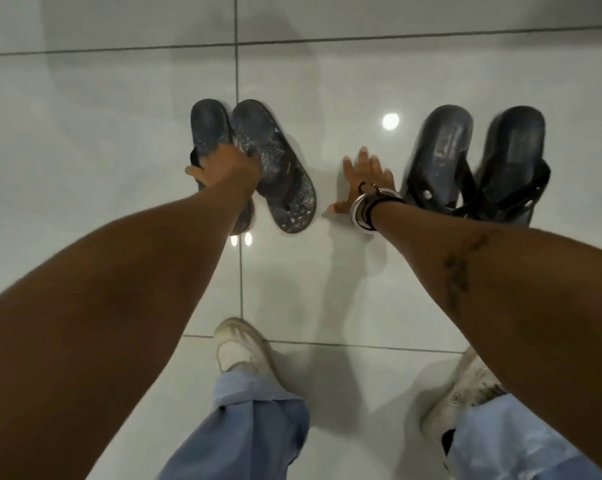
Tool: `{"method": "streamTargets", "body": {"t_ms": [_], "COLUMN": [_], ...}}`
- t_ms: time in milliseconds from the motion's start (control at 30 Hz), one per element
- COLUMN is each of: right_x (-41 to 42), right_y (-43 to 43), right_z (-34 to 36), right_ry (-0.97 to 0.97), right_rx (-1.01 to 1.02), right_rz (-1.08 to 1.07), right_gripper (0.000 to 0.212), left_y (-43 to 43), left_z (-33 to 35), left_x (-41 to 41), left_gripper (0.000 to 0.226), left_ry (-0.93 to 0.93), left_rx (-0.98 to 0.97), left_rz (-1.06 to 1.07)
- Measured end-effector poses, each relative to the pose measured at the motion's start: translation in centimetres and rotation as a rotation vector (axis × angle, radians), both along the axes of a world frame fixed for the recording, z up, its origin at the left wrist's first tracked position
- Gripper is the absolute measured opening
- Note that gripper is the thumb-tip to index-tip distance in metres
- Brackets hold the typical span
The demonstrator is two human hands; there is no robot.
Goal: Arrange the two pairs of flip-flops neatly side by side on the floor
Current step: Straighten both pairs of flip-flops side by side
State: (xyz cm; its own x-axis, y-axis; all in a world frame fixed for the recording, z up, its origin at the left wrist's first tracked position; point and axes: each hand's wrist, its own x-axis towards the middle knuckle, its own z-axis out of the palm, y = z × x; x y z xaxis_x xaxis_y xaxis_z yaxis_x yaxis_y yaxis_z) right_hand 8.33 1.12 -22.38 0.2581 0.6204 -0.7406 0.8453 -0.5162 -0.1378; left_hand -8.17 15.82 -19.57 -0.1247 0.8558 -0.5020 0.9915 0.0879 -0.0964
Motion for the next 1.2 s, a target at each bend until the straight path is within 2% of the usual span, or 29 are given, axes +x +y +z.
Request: {"method": "streamTargets", "body": {"t_ms": [100,200,367,600,867,1200], "right_x": [-1.2,-1.2,-1.0,-1.2,-1.1,-0.9], "right_y": [-0.3,-0.7,-0.6,-0.5,-0.8,-0.9], "right_z": [-0.8,-1.0,-0.8,-0.8,-0.9,-1.2], "right_ry": [-0.087,-0.113,-0.144,-0.156,-0.146,-0.17], "right_rx": [-0.015,0.005,-0.037,-0.06,-0.042,-0.047], "right_rz": [0.04,0.046,0.092,0.106,0.118,0.169], "right_gripper": [0.113,0.116,0.121,0.124,0.122,0.119], "left_y": [0.2,0.1,1.2,0.7,0.0,3.0], "left_z": [-0.3,-0.4,-0.4,-0.1,-0.5,0.9], "left_x": [-0.1,0.0,0.0,0.6,0.9,0.7], "left_gripper": [0.033,0.022,0.024,0.022,0.017,0.015], "left_ry": [-0.052,-0.027,-0.048,0.105,0.191,0.242], "left_rx": [-0.006,-0.005,-0.107,-0.235,-0.183,-0.142], "left_rz": [-0.08,-0.17,-0.26,-0.467,-0.68,-0.804]}}
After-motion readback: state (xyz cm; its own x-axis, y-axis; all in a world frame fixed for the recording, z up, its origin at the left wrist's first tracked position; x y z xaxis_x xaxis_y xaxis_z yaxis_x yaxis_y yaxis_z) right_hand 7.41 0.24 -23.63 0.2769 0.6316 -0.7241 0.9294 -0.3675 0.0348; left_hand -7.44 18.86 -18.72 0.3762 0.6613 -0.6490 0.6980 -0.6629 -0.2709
